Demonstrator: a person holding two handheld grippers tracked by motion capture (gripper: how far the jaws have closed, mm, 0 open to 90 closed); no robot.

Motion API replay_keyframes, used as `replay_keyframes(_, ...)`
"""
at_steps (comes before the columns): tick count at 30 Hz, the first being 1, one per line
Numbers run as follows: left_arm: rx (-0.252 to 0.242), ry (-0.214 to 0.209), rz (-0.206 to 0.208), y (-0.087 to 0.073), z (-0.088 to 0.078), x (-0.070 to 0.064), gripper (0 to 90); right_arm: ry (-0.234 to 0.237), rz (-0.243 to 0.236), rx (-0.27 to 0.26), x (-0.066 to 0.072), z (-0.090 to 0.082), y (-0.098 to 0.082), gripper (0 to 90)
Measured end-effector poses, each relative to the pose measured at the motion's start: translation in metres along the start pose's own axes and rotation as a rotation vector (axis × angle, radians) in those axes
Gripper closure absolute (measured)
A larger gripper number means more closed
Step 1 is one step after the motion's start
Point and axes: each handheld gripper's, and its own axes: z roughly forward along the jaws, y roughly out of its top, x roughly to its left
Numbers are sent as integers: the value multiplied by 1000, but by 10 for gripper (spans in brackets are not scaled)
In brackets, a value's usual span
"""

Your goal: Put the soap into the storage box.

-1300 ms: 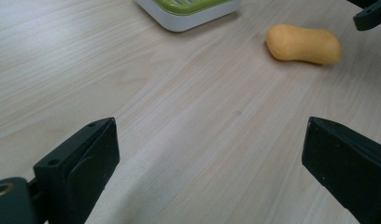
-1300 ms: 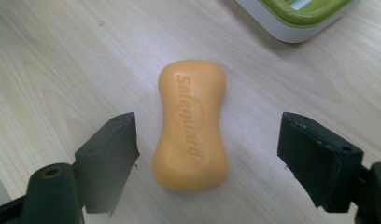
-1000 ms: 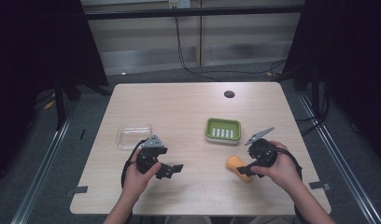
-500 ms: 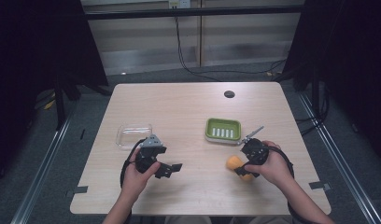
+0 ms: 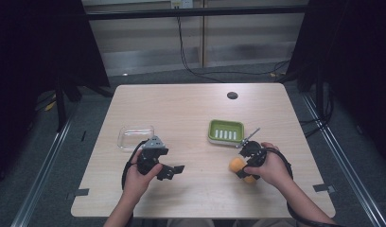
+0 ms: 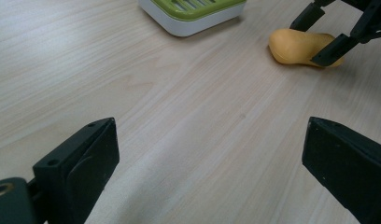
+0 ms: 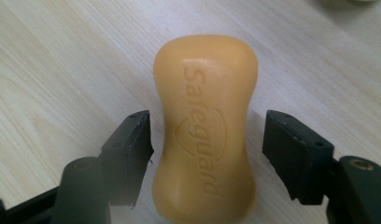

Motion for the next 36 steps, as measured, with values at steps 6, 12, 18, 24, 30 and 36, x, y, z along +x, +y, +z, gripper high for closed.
replay_keyframes(6,4,-2,1,0,1,0,40,11,6,27,-1,5,1,379)
replay_keyframes(12,6,-1,7,1,1,-1,40,12,2,30,-2,7,1,413)
replay_keyframes(18,0,2,7,1,2,-2,40,5,2,47,-1,7,3,451)
replay_keyframes(24,5,0,7,1,1,-2,40,-23,4,73,2,7,6,470)
replay_keyframes(30,5,4,11,1,0,-2,41,-39,6,96,5,8,10,482)
replay_keyframes(36,-1,4,8,1,-1,-1,41,-20,-23,132,5,8,13,492)
